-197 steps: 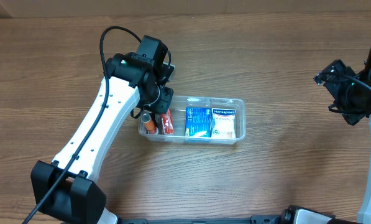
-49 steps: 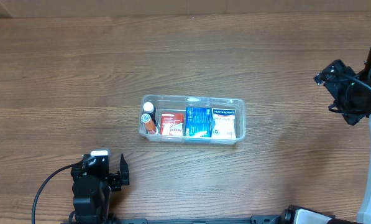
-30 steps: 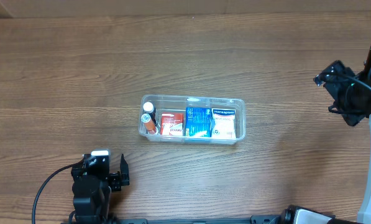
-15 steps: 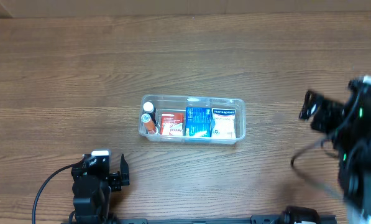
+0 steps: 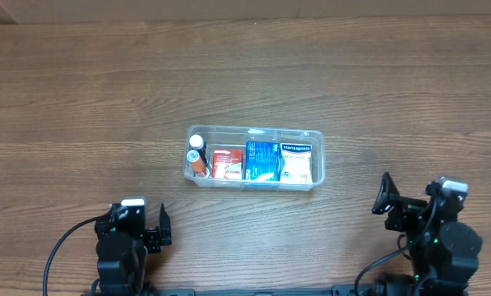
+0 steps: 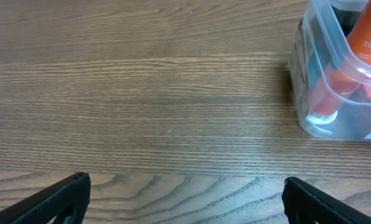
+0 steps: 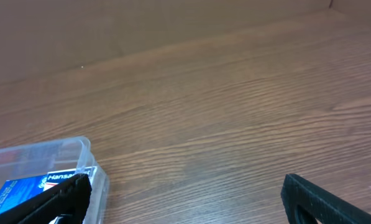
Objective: Pack container
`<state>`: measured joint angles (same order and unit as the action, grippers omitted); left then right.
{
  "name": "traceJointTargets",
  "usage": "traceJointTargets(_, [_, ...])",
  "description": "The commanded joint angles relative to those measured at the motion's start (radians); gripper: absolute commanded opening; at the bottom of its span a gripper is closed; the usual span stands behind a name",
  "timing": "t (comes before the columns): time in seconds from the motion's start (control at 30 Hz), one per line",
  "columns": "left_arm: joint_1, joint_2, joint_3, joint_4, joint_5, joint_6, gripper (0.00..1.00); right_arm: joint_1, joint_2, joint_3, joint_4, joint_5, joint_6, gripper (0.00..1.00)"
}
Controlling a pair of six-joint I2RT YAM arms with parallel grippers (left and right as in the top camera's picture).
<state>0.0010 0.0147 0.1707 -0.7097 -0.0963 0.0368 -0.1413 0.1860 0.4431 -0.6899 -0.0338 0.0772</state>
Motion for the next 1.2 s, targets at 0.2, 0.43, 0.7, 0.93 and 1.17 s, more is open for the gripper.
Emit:
traceJointTargets(0.2, [0.006, -0.011, -0.007, 0.003, 0.012, 0.019, 1.00, 0.006, -0.183, -0.225, 0.193, -0.070, -0.007, 1.00])
traceJointTargets(0.43, [0.006, -0.011, -0.007, 0.003, 0.012, 0.019, 1.00, 0.006, -0.183, -0.308, 0.212, -0.095, 0.008, 1.00])
traceJointTargets(0.7, [0.006, -0.011, -0.007, 0.003, 0.012, 0.019, 1.00, 0.006, -0.183, -0.308, 0.217, -0.099, 0.008, 1.00])
traceJointTargets(0.93, [0.006, -0.011, -0.007, 0.003, 0.012, 0.019, 1.00, 0.006, -0.183, -0.308, 0.217, -0.099, 0.008, 1.00])
traceJointTargets(1.17, [0.006, -0.011, -0.007, 0.003, 0.012, 0.019, 1.00, 0.006, -0.183, -0.308, 0.217, -0.099, 0.008, 1.00])
